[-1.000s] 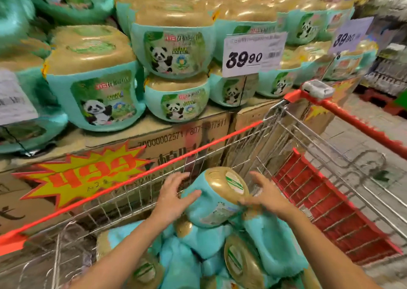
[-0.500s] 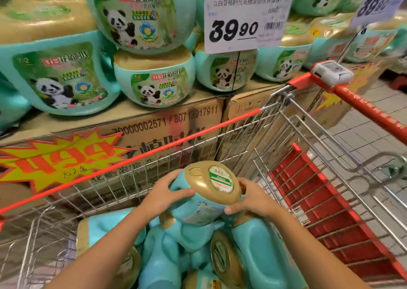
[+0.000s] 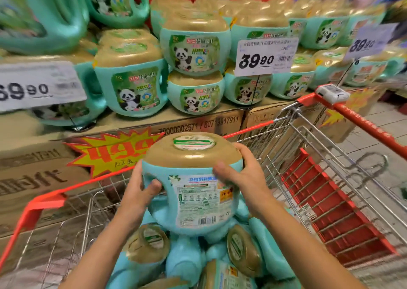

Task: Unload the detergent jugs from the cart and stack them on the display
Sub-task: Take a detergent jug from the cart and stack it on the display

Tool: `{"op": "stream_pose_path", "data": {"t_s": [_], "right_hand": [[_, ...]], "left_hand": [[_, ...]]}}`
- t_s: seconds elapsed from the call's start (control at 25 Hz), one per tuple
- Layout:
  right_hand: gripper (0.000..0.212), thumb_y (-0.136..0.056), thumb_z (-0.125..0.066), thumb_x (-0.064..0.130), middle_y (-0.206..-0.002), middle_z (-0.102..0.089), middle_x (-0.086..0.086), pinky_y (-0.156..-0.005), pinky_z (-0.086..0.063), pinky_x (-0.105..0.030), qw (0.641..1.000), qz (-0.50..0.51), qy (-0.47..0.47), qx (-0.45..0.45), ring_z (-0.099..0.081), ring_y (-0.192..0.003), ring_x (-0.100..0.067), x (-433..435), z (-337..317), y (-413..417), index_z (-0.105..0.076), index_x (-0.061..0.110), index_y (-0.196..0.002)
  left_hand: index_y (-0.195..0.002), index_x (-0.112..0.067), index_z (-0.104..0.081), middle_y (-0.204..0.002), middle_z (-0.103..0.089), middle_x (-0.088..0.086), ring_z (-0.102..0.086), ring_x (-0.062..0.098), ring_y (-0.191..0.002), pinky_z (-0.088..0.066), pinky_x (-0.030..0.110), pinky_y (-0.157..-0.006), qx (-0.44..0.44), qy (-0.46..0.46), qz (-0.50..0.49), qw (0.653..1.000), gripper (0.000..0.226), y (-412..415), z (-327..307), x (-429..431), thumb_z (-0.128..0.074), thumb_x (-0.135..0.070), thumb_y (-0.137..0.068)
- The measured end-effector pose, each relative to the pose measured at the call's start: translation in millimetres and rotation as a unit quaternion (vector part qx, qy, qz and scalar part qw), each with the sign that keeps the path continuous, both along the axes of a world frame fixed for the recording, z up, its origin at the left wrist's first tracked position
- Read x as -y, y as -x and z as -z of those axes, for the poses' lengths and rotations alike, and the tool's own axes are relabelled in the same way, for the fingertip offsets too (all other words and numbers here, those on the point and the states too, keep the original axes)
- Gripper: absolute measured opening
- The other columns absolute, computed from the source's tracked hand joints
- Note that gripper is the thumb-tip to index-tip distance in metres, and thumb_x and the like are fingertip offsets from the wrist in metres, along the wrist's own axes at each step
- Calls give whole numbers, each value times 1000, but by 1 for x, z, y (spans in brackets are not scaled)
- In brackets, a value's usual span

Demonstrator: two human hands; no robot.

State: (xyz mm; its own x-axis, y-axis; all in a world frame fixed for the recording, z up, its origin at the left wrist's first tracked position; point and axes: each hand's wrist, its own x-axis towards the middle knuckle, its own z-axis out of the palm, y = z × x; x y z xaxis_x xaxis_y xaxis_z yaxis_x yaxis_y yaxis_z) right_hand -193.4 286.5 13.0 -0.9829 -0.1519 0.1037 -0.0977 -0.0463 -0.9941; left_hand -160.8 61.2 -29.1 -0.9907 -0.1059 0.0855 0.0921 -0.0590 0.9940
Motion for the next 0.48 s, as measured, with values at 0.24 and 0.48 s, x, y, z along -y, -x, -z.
{"op": "stream_pose_path", "data": {"t_s": [0.24, 0.48], "right_hand": [[72, -48, -69, 67, -96, -71, 9, -80, -54, -24, 997, 45, -56, -19, -68, -86, -5, 66, -22, -66, -55, 28, -107], [63, -61, -53, 78, -114, -59, 16, -91, -42, -25, 988, 97, -121, 1, -56, -103, 1, 103, -17, -112, -43, 43, -113]], "left_hand": [[-105, -25, -64, -86, -73, -2, -66, 17, -73, -55, 24, -58, 52, -170, -3, 984, 92, -70, -3, 35, -94, -55, -23], [-86, -14, -72, -74, -54, 9, -56, 17, -58, -54, 27, -48, 154, -322, -89, 930, 48, -107, -17, 71, -57, -59, -78]]}}
